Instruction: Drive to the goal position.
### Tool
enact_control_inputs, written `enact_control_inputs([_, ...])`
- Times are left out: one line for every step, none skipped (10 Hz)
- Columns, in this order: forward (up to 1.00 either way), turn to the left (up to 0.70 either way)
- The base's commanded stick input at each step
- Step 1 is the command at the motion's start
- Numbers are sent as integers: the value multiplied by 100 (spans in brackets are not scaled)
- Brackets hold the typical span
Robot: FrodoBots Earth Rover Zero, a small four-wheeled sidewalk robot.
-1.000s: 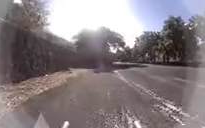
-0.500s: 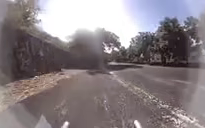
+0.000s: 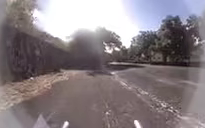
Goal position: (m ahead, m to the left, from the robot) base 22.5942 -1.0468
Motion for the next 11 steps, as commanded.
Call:
enact_control_inputs([70, 0])
enact_control_inputs([70, -1])
enact_control_inputs([70, -2])
enact_control_inputs([70, -3])
enact_control_inputs([70, -4])
enact_control_inputs([70, -5])
enact_control_inputs([70, -6])
enact_control_inputs([70, -7])
enact_control_inputs([70, -8])
enact_control_inputs([70, -12])
enact_control_inputs([70, -18])
